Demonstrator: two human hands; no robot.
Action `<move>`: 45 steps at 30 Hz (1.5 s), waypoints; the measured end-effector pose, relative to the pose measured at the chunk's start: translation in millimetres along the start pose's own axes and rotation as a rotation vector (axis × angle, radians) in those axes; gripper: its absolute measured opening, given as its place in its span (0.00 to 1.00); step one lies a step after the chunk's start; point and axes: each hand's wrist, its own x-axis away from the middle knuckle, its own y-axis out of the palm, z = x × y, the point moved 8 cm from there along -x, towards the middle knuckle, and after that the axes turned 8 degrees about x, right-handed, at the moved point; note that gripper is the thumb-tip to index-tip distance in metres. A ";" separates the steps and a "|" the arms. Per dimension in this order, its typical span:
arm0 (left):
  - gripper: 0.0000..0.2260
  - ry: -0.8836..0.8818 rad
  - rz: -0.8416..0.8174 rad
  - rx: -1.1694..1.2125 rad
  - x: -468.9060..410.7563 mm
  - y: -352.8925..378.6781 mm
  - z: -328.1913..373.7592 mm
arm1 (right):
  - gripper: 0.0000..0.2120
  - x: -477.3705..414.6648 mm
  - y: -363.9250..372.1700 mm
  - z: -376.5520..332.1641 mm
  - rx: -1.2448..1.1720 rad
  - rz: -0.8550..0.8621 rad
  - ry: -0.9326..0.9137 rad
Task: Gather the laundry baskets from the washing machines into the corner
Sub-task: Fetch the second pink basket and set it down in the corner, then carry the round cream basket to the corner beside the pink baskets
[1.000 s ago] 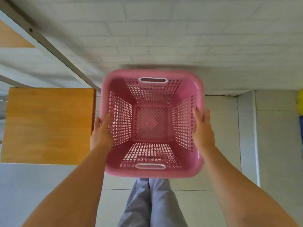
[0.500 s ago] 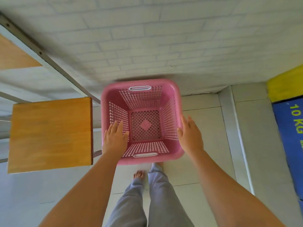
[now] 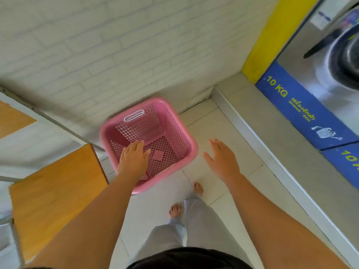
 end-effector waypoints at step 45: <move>0.22 1.429 -0.720 -0.531 588.6 581.3 748.5 | 0.25 777.6 148.5 660.2 -0.716 0.386 1.602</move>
